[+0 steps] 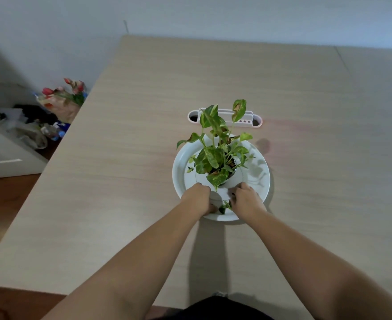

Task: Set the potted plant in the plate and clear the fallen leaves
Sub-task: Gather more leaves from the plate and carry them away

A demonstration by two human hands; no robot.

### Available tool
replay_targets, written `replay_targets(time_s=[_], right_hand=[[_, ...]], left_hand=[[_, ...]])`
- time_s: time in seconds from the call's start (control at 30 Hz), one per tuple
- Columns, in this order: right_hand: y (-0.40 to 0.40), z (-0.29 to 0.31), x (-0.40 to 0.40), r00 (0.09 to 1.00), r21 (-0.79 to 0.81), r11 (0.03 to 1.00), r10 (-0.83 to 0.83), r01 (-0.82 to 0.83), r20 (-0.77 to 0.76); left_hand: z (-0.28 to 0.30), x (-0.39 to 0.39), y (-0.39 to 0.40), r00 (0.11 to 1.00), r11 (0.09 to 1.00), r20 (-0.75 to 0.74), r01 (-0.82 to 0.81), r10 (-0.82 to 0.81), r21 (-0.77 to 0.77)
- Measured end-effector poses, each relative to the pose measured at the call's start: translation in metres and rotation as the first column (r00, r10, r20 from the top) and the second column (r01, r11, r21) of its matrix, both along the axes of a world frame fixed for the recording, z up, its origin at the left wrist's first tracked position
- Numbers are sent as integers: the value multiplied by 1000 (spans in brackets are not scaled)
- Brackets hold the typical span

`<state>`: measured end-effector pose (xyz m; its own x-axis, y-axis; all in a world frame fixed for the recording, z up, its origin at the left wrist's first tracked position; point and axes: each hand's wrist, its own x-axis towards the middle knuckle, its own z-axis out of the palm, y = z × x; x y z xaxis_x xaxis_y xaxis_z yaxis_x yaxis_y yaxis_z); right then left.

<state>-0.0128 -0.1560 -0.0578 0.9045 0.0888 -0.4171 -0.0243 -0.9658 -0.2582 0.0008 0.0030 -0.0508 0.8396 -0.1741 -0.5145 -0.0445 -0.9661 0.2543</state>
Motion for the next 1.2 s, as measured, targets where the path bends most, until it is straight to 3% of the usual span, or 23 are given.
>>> replay_targets(time_s=[0.17, 0.33, 0.53, 0.67, 0.77, 0.93, 1.1, 1.2], right_hand=[[-4, 2, -9, 991, 87, 989, 124, -119, -56], [-4, 5, -12, 992, 118, 988, 110, -102, -62], [23, 14, -8, 994, -41, 996, -84, 81, -68], [33, 13, -5, 992, -124, 989, -91, 80, -87], [33, 12, -2, 989, -100, 992, -84, 72, -124], [29, 15, 1, 988, -181, 981, 35, -62, -152], [16, 18, 2, 991, 0, 996, -86, 86, -98], [2, 20, 5, 954, 208, 931, -286, 299, -90]], left_hand=[[-2, 2, 7, 1000, 999, 18, 18, -18, -29], [-5, 3, 11, 999, 998, 39, 31, -29, -55], [-9, 3, 12, 998, 997, 55, 40, -37, -66], [-11, 4, 14, 998, 996, 60, 37, -32, -82], [-12, 4, 16, 997, 995, 57, 48, -43, -92], [-13, 3, 15, 997, 992, 54, 69, -63, -108], [-17, 3, 16, 998, 981, 61, 28, -17, -191], [-15, 4, 19, 994, 952, 31, -94, 108, -291]])
